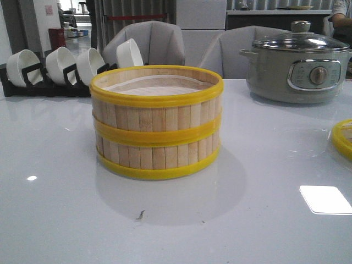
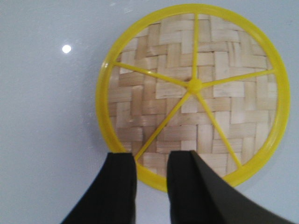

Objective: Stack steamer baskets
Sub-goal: 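Lower the right gripper onto the centre spoke of the woven lid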

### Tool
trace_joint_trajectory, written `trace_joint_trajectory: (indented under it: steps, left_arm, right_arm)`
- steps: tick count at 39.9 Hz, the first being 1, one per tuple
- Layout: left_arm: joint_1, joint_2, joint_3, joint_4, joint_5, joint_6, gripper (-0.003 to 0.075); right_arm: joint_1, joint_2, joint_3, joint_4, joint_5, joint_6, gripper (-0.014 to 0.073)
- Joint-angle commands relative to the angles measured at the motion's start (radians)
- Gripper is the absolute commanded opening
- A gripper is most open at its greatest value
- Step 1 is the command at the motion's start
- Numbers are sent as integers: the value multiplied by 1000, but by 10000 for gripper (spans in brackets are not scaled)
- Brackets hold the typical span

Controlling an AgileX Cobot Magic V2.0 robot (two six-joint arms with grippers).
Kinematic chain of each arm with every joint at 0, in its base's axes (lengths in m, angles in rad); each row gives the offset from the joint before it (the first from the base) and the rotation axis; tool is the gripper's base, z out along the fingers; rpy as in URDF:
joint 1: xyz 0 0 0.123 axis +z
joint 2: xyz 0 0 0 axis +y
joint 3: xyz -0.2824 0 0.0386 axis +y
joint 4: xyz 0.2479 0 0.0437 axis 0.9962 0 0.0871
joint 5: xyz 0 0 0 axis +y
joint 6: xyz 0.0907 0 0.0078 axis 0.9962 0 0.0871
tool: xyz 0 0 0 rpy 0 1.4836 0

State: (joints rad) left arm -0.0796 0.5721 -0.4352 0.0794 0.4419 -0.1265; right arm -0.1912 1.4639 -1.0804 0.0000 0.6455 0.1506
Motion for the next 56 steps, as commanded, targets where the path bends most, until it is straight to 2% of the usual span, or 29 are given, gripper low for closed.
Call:
trace_joint_trajectory:
  steps: [1,12,22,56]
  left_arm:
    - [-7,1,-29,1,-77,-6,94]
    - [-7,1,-29,1,-77,-6,94]
    - [-7,1,-29,1,-77,-6,94]
    - [-7,1,-29,1,-77,-6,94]
  right_arm:
    - [-30,19,-80,-14,-28,-5,300]
    - [-33,187,-238,-40,43,-16,300]
    - [-69,274,-318,-61,81,-16,300]
    - [-78,398,-356,-61,43,-16,300]
